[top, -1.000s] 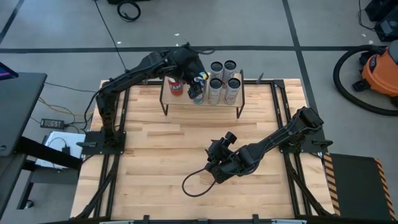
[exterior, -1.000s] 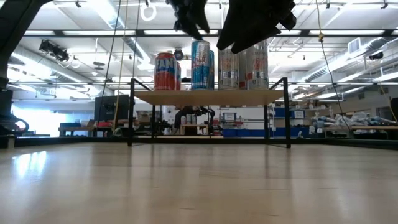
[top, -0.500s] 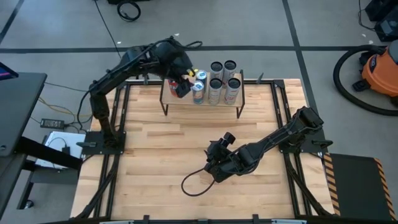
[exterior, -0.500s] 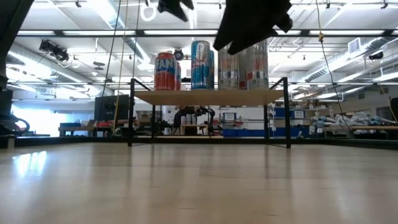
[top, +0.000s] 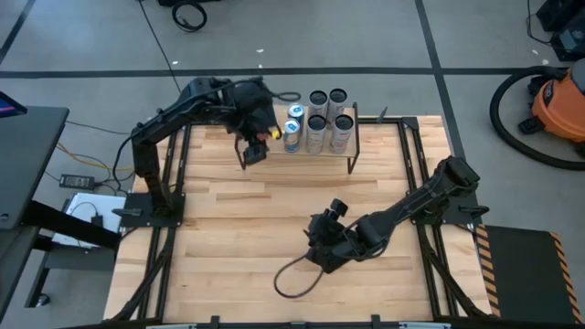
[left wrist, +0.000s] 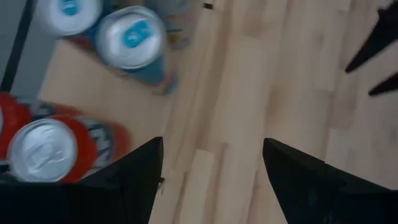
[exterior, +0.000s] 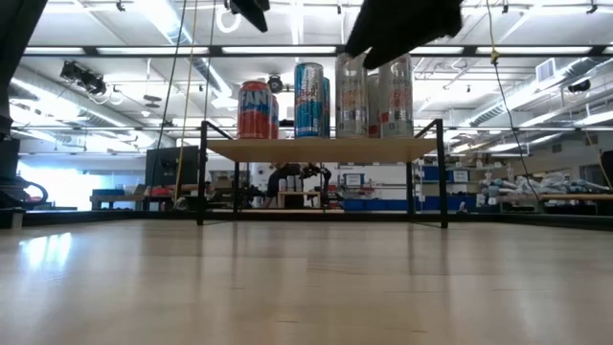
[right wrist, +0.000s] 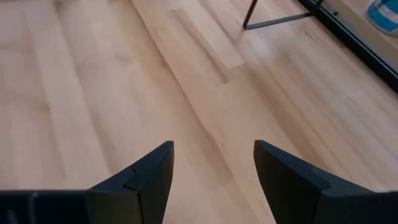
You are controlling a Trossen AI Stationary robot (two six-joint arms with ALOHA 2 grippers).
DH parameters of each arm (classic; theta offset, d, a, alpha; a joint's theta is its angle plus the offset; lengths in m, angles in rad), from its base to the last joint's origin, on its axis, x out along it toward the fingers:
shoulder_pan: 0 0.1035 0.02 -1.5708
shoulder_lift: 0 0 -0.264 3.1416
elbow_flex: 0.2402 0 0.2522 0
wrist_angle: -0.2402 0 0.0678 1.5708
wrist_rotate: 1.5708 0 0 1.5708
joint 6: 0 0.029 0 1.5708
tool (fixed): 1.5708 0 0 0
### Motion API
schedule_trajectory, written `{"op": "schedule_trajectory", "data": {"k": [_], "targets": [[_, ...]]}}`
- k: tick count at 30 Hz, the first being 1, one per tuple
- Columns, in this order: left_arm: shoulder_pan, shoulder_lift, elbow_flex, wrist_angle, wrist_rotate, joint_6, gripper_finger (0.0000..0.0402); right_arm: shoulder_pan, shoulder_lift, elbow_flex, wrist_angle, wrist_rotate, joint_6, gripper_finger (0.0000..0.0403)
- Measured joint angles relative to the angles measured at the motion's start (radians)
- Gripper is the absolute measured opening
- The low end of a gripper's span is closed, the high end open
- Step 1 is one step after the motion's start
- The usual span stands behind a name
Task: Place canned beverage on shelf
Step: Put the blue soda can on the shelf aligned with the other blue soda can
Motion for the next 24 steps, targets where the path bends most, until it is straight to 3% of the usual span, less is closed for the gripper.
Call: {"op": "schedule_trajectory", "data": {"k": [11, 16, 24], "targets": [[-0.138, 0.012, 0.000, 0.051, 0.027, 0.042, 0.0277, 0.107, -0.143, 0.000, -0.276, 0.113, 0.181, 0.0230], [-0.161, 0.013, -0.002, 0.049, 0.021, 0.051, 0.0277, 0.135, -0.191, 0.000, -0.323, 0.149, 0.226, 0.0230], [-0.161, 0.013, -0.171, 0.102, 0.020, 0.101, 0.0277, 0.138, -0.203, 0.000, -0.367, 0.158, 0.235, 0.0230]]}}
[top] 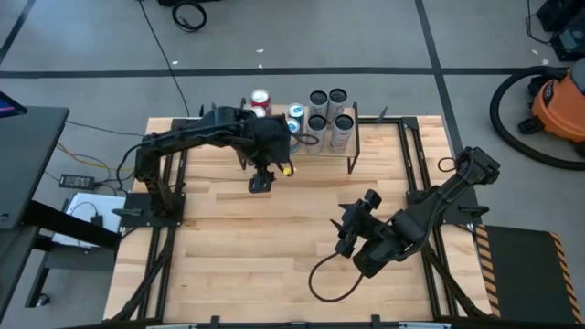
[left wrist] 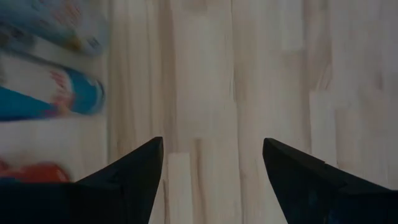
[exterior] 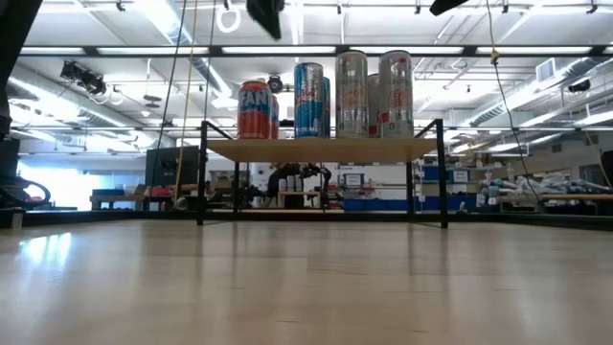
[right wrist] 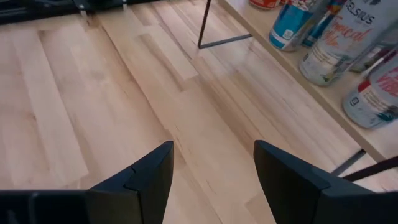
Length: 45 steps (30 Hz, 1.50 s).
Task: Place canned beverage on shelf
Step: Put the blue soda can on the shelf aligned with the other blue soda can
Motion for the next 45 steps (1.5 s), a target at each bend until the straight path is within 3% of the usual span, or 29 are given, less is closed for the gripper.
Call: {"op": "schedule_trajectory", "data": {"k": [8, 14, 20, 28, 37, 42, 45], "targets": [[0.000, -0.002, -0.102, 0.014, 0.000, 0.012, 0.0277, 0.000, 0.000, 0.000, -0.058, -0.015, 0.026, 0.0230], [0.000, -0.099, -0.228, 0.055, 0.002, -0.004, 0.0277, 0.000, -0.022, 0.000, -0.105, -0.015, 0.026, 0.0230], [0.001, -0.261, -0.448, 0.299, 0.007, 0.015, 0.0277, 0.000, -0.055, 0.000, -0.107, 0.000, 0.021, 0.0230], [0.047, -0.291, -0.601, 0.621, 0.030, 0.087, 0.0277, -0.007, -0.065, 0.000, -0.090, 0.004, 0.013, 0.0230], [0.114, -0.291, -0.750, 0.813, 0.008, 0.068, 0.0277, -0.007, -0.065, 0.000, -0.093, 0.000, 0.007, 0.0230], [0.146, -0.291, -0.776, 0.843, -0.098, 0.055, 0.0277, -0.007, -0.065, 0.000, -0.092, -0.001, -0.005, 0.0230], [0.167, -0.290, -0.781, 0.859, -0.111, 0.046, 0.0277, -0.007, -0.065, 0.000, -0.090, -0.001, -0.004, 0.0230]]}}
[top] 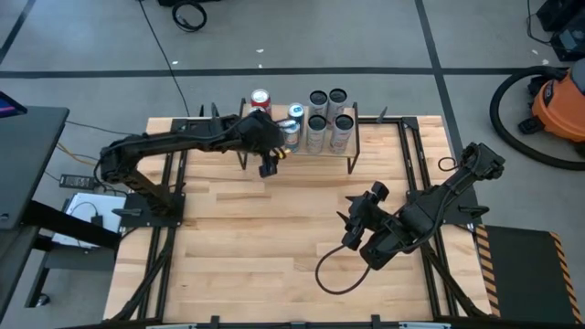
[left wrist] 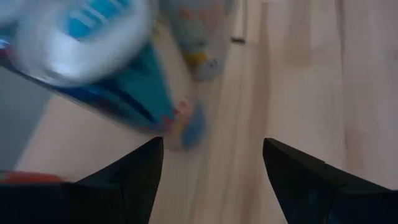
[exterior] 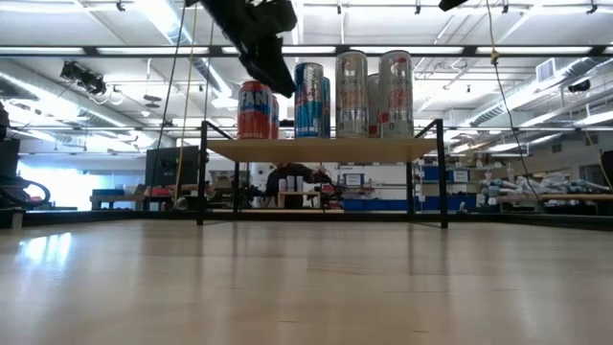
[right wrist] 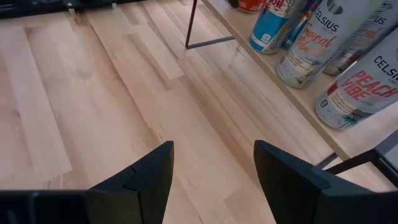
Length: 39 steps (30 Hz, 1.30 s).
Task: Place canned beverage on shelf
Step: Put the blue soda can on the shelf aligned with the other blue soda can
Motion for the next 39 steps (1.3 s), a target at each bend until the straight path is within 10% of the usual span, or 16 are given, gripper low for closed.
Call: {"op": "schedule_trajectory", "data": {"k": [39], "targets": [[-0.029, 0.000, 0.002, 0.103, 0.080, -0.107, 0.0277, 0.000, 0.000, 0.000, 0.015, 0.005, -0.007, 0.0230]]}}
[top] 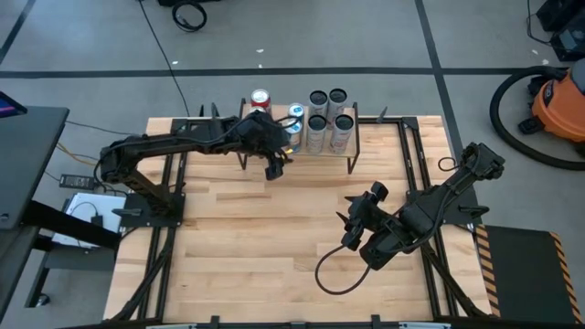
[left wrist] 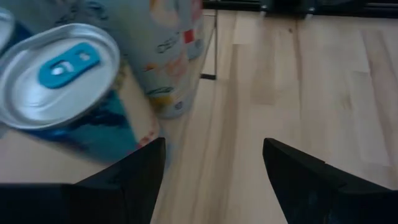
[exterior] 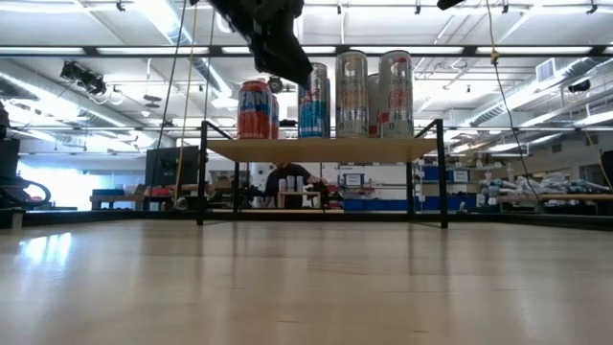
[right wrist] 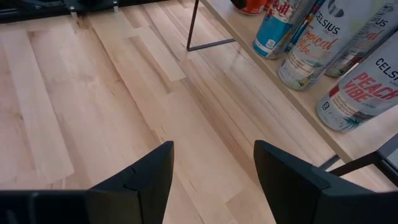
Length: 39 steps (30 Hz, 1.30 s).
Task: Place canned beverage on shelf
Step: Put the blue soda can on the shelf aligned with the other blue soda can
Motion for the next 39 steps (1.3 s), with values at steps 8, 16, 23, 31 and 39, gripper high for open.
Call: {"op": "schedule_trajectory", "data": {"k": [8, 16, 23, 31, 39], "targets": [[-0.023, 0.000, 0.000, 0.025, 0.005, -0.023, 0.0277, 0.000, 0.000, 0.000, 0.000, 0.001, 0.000, 0.0230], [-0.019, 0.002, 0.000, -0.081, -0.153, -0.046, 0.0277, 0.000, 0.000, 0.000, 0.000, -0.001, 0.000, 0.0230], [0.003, 0.016, 0.000, -0.021, -0.159, -0.021, 0.0277, 0.000, 0.000, 0.000, 0.002, 0.000, 0.000, 0.0230], [0.007, 0.094, 0.000, -0.039, -0.135, -0.039, 0.0277, 0.001, 0.001, 0.000, 0.005, -0.002, -0.004, 0.0230], [-0.034, 0.105, 0.000, -0.041, -0.147, -0.067, 0.0277, 0.001, 0.001, 0.000, 0.005, -0.005, -0.008, 0.0230]]}}
